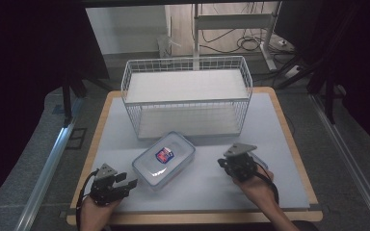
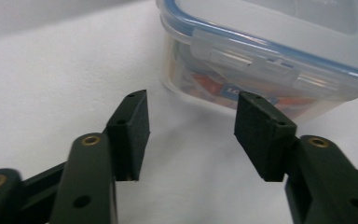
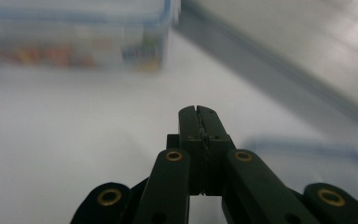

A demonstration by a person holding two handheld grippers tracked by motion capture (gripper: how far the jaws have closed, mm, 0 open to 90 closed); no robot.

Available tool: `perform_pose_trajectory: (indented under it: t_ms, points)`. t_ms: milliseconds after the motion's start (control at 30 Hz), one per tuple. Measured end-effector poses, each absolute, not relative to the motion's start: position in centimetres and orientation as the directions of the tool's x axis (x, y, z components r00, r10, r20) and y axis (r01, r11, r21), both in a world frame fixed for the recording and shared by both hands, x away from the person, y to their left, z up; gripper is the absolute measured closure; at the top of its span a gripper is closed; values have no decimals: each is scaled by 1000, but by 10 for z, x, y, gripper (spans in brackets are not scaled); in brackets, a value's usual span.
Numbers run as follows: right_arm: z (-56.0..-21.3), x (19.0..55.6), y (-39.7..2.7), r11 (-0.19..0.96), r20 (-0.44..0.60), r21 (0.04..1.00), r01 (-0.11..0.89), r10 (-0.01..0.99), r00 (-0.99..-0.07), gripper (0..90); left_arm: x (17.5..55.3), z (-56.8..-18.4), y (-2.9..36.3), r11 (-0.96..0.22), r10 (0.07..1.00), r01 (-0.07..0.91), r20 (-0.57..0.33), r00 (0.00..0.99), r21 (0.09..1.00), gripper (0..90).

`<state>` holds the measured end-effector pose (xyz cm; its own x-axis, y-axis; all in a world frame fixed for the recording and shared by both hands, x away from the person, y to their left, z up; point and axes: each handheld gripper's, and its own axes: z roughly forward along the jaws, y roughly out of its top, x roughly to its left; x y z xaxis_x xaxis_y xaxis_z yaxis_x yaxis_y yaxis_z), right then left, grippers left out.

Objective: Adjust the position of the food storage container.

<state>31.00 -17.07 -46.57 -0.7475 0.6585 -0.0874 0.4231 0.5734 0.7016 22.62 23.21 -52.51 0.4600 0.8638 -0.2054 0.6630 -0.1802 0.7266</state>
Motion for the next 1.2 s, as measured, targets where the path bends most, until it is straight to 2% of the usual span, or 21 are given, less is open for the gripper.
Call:
perform_pose_trajectory:
  t_ms: [267, 467, 533, 767, 967, 1200]
  points:
    - [-474, 374, -118, 542, 12, 690, 481, 655, -755, 896, 230, -528, 229, -124, 865, 694, -266, 425, 709, 629]
    - [-482, 392, -94, 587, -32, 661, 468, 645, -764, 896, 238, -525, 227, -97, 884, 696, -260, 389, 712, 704]
    - [-480, 393, -95, 575, 1, 659, 485, 644, -765, 897, 243, -527, 226, -107, 888, 709, -254, 383, 697, 733]
    - [-480, 388, -101, 591, -5, 646, 483, 636, -772, 900, 255, -527, 217, -141, 905, 714, -203, 374, 686, 836]
    - [-478, 376, -108, 588, -8, 645, 487, 642, -766, 900, 266, -527, 215, -155, 901, 716, -201, 385, 681, 898]
    - [-478, 354, -132, 525, 59, 674, 520, 663, -746, 900, 287, -527, 199, -217, 883, 716, -179, 434, 664, 900]
